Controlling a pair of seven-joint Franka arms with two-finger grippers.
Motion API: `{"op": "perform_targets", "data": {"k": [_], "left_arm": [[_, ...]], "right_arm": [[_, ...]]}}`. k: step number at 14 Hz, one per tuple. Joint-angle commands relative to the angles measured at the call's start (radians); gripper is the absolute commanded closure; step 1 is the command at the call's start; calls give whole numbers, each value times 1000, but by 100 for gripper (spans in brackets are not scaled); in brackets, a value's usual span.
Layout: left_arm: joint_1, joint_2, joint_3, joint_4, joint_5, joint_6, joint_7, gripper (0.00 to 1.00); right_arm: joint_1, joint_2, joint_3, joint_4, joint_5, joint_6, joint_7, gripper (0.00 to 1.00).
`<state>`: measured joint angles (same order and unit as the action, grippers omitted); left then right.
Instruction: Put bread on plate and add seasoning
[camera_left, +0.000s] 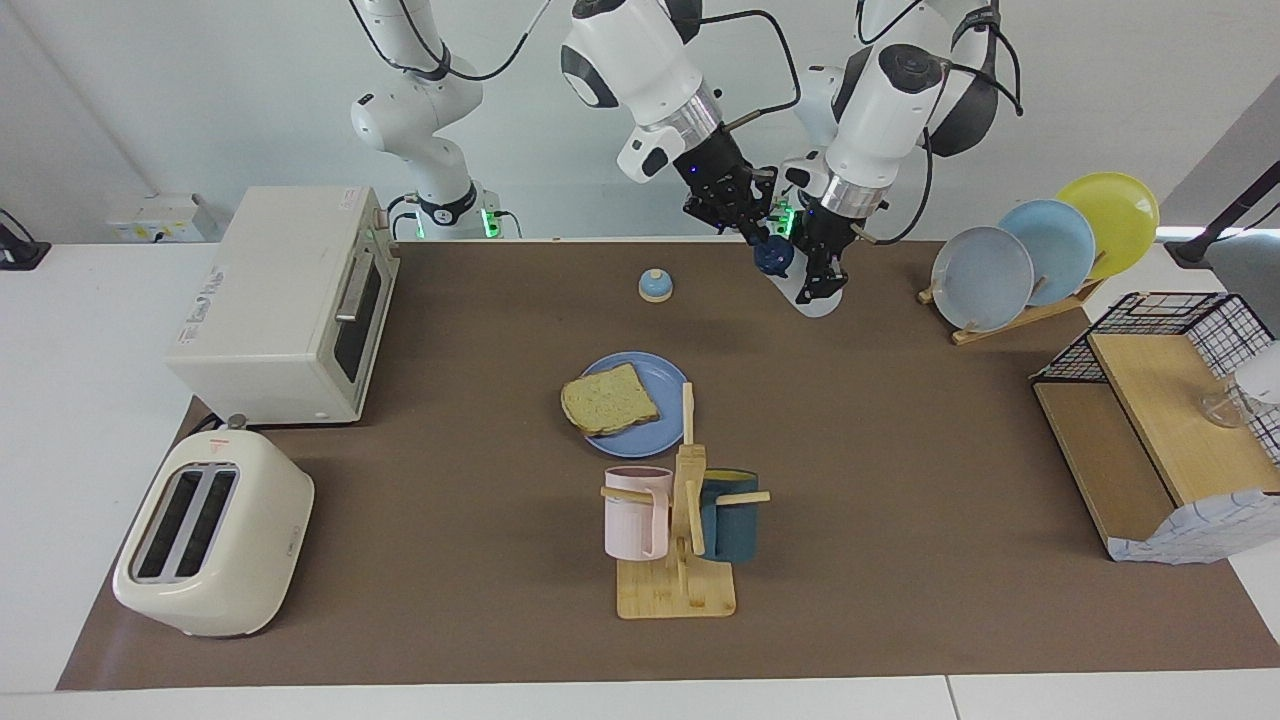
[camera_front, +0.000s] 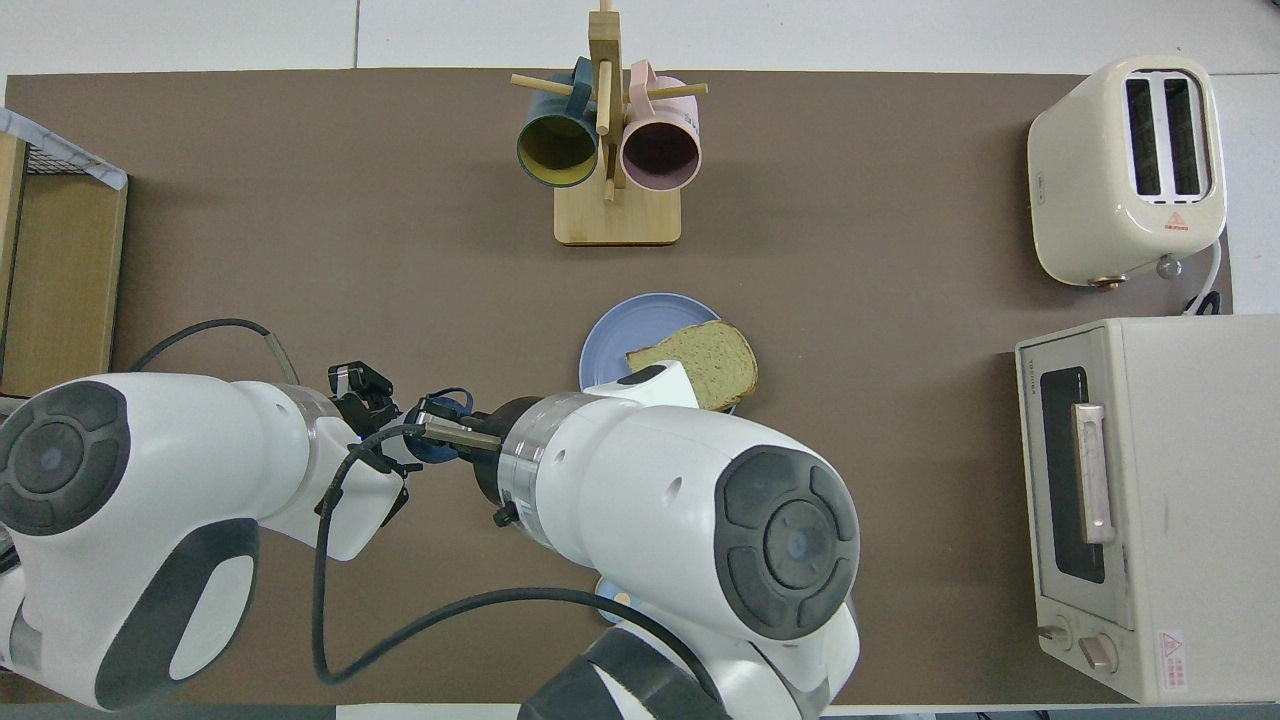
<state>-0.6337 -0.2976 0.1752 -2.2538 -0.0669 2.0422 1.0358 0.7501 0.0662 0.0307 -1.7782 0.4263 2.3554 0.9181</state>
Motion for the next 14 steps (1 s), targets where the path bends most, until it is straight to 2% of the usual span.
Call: {"op": "perform_targets", "data": {"k": [1, 10, 14], "left_arm": [[-14, -23, -5, -29, 15, 18, -28, 100], [-15, -23, -5, -29, 15, 16, -28, 100], [-14, -23, -6, -29, 15, 13, -28, 100]], "right_arm": [[-12, -9, 9, 6, 26, 24, 10, 100], [-2, -20, 11, -44, 143, 359, 15, 100], [-14, -23, 9, -33, 141, 338, -4, 100]]}}
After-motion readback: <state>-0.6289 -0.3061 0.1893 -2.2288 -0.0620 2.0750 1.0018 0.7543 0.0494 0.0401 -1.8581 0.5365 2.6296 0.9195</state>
